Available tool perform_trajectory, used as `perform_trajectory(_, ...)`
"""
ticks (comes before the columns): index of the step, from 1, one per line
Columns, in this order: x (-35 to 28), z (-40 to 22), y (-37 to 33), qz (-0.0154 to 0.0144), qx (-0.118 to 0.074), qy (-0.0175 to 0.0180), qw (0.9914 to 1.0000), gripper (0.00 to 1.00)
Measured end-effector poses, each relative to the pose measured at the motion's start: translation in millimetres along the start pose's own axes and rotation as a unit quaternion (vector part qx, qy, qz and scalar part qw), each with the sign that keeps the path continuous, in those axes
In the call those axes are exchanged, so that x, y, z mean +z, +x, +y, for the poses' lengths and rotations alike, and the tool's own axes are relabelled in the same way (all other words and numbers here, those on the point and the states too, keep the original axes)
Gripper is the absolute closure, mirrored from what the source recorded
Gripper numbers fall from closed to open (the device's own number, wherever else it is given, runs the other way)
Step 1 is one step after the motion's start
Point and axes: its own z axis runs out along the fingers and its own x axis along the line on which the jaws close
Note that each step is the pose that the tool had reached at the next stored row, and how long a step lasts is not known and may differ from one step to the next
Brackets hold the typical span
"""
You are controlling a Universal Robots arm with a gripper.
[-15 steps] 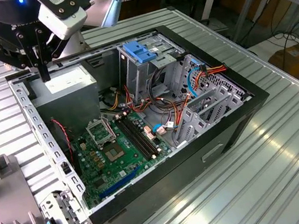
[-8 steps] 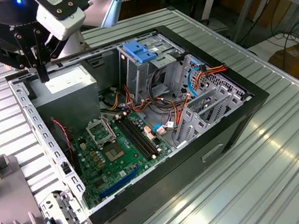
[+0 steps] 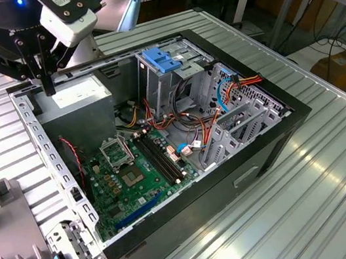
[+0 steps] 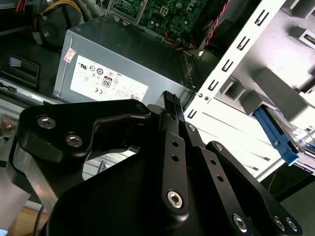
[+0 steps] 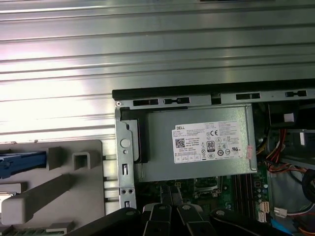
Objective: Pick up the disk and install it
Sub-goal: 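Reach for the disk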
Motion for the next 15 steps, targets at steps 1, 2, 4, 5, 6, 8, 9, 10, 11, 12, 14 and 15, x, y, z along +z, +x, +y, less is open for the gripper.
perform_trajectory(1, 0.0, 0.0, 0.2, 0.0, 0.0, 0.0, 1.0, 0.89)
perform_trajectory(2, 0.0, 0.0, 0.4, 0.0, 0.0, 0.0, 1.0, 0.89)
perform_trajectory(4, 0.0, 0.0, 0.6, 0.0, 0.0, 0.0, 1.0, 0.89)
perform_trajectory(5, 0.0, -0.1, 0.8, 0.0, 0.0, 0.0, 1.0, 0.89)
perform_trajectory(6, 0.0, -0.1, 1.0, 0.0, 0.0, 0.0, 1.0, 0.89)
perform_trajectory(8, 0.0, -0.1, 1.4, 0.0, 0.0, 0.0, 1.0, 0.89)
perform_trajectory(9, -0.1, -0.1, 1.8, 0.0, 0.0, 0.0, 1.0, 0.89)
perform_trajectory(10, 0.0, -0.1, 2.1, 0.0, 0.0, 0.0, 1.0, 0.89)
perform_trajectory(11, -0.1, -0.2, 2.2, 0.0, 0.0, 0.0, 1.0, 0.89)
perform_trajectory(12, -0.1, -0.2, 2.3, 0.0, 0.0, 0.0, 1.0, 0.89)
perform_trajectory(14, -0.1, -0.2, 2.9, 0.0, 0.0, 0.0, 1.0, 0.89)
perform_trajectory(15, -0.1, -0.2, 3.0, 0.0, 0.0, 0.0, 1.0, 0.89)
